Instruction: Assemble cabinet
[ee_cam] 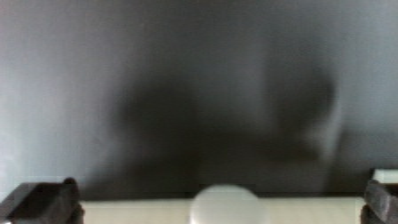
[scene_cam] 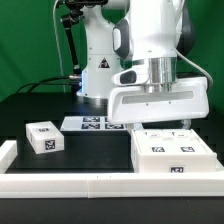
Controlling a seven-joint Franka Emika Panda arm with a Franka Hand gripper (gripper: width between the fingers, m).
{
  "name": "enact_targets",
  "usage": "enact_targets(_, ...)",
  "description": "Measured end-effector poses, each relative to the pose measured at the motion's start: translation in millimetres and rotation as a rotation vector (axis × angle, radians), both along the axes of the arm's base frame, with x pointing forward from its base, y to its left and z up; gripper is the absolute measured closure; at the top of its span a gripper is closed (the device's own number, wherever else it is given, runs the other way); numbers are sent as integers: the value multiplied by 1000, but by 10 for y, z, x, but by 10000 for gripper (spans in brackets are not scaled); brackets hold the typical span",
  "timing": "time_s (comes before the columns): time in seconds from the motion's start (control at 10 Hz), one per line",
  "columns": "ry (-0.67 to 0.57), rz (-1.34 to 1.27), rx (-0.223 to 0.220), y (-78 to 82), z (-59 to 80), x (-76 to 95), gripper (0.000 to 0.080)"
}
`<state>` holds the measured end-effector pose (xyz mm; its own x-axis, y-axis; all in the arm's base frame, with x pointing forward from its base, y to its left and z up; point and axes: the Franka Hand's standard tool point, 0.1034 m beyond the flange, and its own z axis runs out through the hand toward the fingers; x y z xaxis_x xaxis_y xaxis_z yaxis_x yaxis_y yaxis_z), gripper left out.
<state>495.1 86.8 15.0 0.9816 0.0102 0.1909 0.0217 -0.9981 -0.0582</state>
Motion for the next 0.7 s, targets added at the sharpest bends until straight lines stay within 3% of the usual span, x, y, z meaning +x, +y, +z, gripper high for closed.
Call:
enact_targets(0.3, 6, -17, 3, -5, -79, 39, 2)
enact_targets(0.7, -14, 23, -2, -13, -80, 66, 2)
